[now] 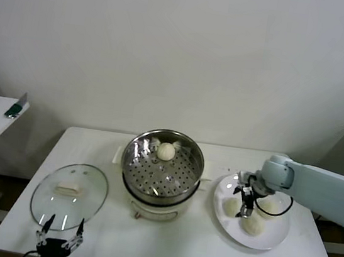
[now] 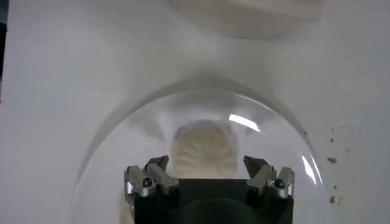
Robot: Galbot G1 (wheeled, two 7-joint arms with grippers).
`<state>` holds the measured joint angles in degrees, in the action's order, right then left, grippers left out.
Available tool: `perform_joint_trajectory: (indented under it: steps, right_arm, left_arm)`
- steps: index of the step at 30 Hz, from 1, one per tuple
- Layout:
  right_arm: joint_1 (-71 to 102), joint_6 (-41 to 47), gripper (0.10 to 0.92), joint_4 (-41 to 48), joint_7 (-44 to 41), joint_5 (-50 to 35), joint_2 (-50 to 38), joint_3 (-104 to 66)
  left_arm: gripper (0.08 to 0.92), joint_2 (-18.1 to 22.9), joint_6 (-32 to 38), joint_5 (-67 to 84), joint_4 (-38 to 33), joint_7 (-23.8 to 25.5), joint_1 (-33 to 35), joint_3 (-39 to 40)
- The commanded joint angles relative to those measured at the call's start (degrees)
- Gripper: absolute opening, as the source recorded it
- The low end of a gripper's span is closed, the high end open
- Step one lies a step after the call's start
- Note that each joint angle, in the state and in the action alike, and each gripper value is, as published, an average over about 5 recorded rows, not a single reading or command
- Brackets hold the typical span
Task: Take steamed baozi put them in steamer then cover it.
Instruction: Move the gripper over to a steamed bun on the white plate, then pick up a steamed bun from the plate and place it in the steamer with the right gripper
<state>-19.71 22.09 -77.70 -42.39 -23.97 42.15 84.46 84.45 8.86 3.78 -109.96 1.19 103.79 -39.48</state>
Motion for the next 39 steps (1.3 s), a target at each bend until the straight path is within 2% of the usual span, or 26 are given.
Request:
perform_joint_trajectory:
  steps: [1,6,16,20,26,31,35,39]
  right_arm:
    - [3.23,1.87,0.823,1.23,1.13,0.77,1.54,-2.06]
    - [3.25,1.81,0.808,2.17,0.95,0.97,1.64,-2.43]
    - [1.67,1.38,0.637,1.49,-0.91,0.67,1.01,-1.58]
    - [-1.09,0.14,0.600,0.94,-2.74,-0.04,0.74,-0.09]
    - [-17.36,-3.71,0.592,-0.89,-8.07,-4.94,1.64,9.47]
    - [-32.76,-7.56,0.588,1.48,-14.50,-9.29,5.74,17.24]
    - [-39.99,-8.54,0.591,4.06,-17.09,-13.10,10.35,16.59]
    - [-43.54,-6.20,0.594,3.00,-16.41,-21.27,15.75,12.06]
  left_arm:
    - [0.823,0.05,-0.04,-0.06,0.06,-0.03,-0.05,0.01]
    - [0.823,0.05,-0.04,-0.18,0.04,-0.04,-0.08,-0.01]
    - [0.823,0.06,-0.11,-0.18,0.00,-0.09,-0.17,-0.12]
    - [0.823,0.13,-0.19,-0.17,0.00,-0.09,-0.28,-0.11]
    - [0.823,0.08,-0.33,-0.14,-0.10,-0.09,-0.53,-0.21]
    - [0.823,-0.08,-0.39,0.01,-0.16,-0.08,-0.79,-0.16]
    - [0.823,-0.24,-0.49,0.21,-0.33,-0.07,-0.79,-0.24]
    - [0.823,-0.56,-0.45,0.42,-0.48,-0.09,-0.73,-0.56]
